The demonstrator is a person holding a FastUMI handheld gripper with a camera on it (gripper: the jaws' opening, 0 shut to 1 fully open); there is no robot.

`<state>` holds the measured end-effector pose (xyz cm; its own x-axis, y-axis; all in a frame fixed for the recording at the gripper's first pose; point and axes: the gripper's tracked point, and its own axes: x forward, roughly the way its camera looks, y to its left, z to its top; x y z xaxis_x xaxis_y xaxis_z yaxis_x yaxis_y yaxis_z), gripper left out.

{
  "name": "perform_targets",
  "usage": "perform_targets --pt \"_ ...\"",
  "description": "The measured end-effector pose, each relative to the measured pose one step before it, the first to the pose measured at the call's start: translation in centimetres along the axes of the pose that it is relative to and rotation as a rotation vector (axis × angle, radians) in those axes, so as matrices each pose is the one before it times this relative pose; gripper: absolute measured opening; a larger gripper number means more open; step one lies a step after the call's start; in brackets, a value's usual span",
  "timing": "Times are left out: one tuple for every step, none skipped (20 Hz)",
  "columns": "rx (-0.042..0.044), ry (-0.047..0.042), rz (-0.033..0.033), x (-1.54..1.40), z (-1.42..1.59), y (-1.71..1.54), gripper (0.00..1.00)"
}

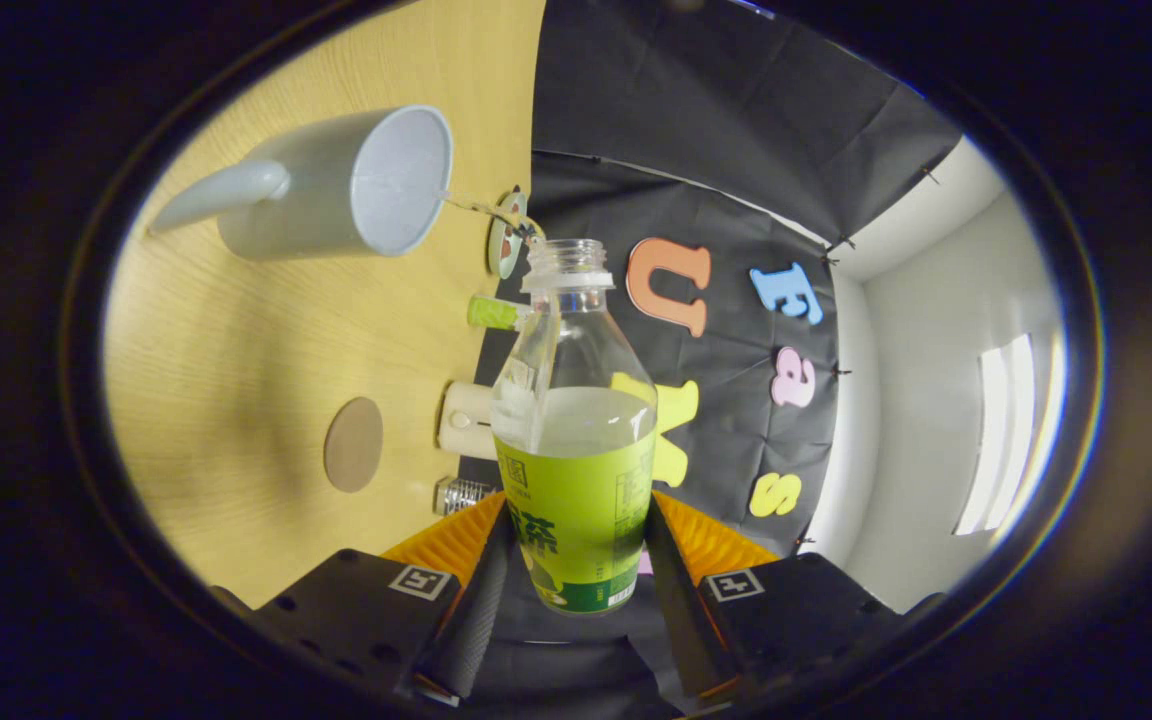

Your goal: Take the bottle from table, then pour the juice into the cup, finally place the bottle on the coaster

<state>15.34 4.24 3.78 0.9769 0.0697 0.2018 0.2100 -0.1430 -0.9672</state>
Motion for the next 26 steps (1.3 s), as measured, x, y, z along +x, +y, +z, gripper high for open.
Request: perform_targets --pt "-0.00426 -0.00118 -0.00231 -0.028 0.024 -0.095 0.78" --pt "-0.00622 -0.00107 -0.00282 0.087 0.000 -0.124 0.78" --pt "-0.00580 -0.00098 -0.00280 -0.108 -0.003 -0.100 0.78" --pt "-0.00492 0.00010 -0.00027 0.103 0.013 -0.028 0.78" --pt "-0.00344 0.00069 -0.00040 -0.040 -0.039 -0.062 0.78" --pt "-0.00368 -0.00273 -0.00216 0.095 0.124 -0.074 0.78" --pt "-0.00562 0.00021 -0.00106 -0.030 -0.029 -0.090 0.78" --pt "-0.00445 -0.00193 -0.00182 0.145 0.080 -0.035 0.78" --pt "-0.00510 0.00027 -0.00108 -0.027 -0.011 -0.107 0.78" --pt "-0.00369 0.00052 -0.00109 0.096 0.000 -0.087 0.78" --pt "-0.00393 -0.00069 -0.00227 0.026 -0.036 -0.065 0.78" --pt "-0.00495 0.00059 -0.00199 0.019 -0.011 -0.100 0.78" --pt "-0.00495 -0.00126 -0.00251 -0.085 -0.020 -0.094 0.78" --pt "-0.00346 -0.00005 -0.00113 0.046 0.044 -0.096 0.78" --pt "-0.00380 -0.00064 0.00013 -0.056 0.027 -0.030 0.78" --pt "-0.00300 0.00180 -0.00051 0.166 -0.017 -0.088 0.78" --pt "-0.00221 0.00097 -0.00057 0.027 -0.013 -0.070 0.78" --pt "-0.00349 -0.00003 -0.00295 -0.025 -0.013 -0.109 0.78" --pt "-0.00342 -0.00144 -0.00217 0.059 0.040 -0.114 0.78" --pt "-0.00600 -0.00008 -0.00245 0.183 -0.040 -0.107 0.78" --pt "-0.00578 -0.00305 -0.00306 0.009 0.062 -0.144 0.78" --pt "-0.00598 -0.00079 -0.00238 0.048 0.078 -0.192 0.78" --pt "-0.00430 -0.00038 -0.00228 -0.016 0.010 -0.107 0.78" --pt "-0.00439 -0.00001 -0.00154 0.034 -0.052 -0.034 0.78" --pt "-0.00418 -0.00008 -0.00135 -0.029 -0.011 -0.103 0.78" --pt "-0.00487 -0.00164 -0.00192 0.059 0.006 -0.083 0.78"
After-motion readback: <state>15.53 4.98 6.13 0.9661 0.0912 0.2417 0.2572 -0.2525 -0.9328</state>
